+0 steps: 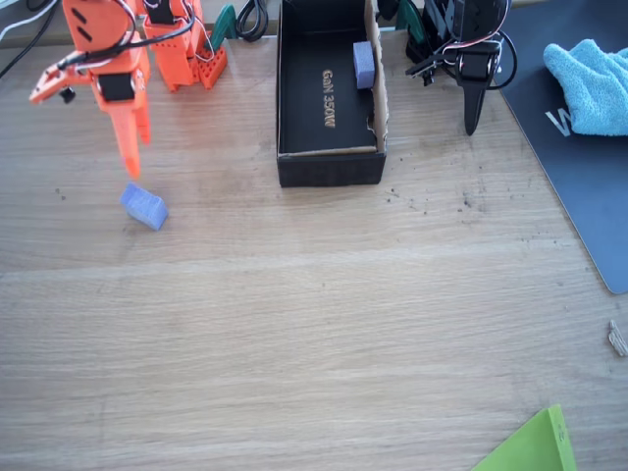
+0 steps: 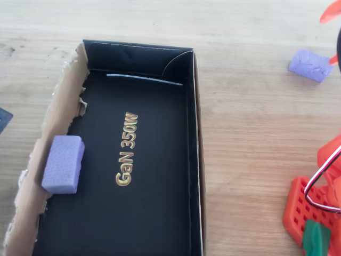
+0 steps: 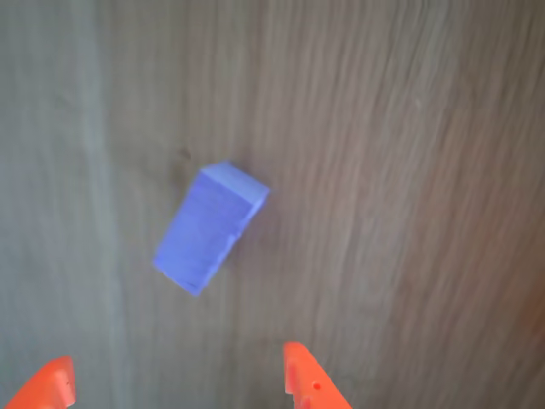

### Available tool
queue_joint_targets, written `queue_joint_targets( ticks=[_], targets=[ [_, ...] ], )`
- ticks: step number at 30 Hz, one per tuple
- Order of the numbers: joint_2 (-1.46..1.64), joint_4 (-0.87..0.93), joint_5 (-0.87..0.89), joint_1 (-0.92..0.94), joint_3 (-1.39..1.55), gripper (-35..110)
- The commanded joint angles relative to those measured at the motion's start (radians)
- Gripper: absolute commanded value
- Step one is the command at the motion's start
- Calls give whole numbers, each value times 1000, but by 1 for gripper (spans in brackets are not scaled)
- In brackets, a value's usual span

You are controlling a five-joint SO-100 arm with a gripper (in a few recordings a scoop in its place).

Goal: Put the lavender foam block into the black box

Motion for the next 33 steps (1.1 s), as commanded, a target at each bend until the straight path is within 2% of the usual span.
queue_joint_targets(
  ticks=[1, 11, 20, 33],
  targets=[
    [-9, -14, 8, 3, -61, 32],
    [38, -3, 38, 21, -32, 33],
    [40, -37, -25, 112, -25, 29],
    [9, -67, -49, 144, -28, 29]
  ],
)
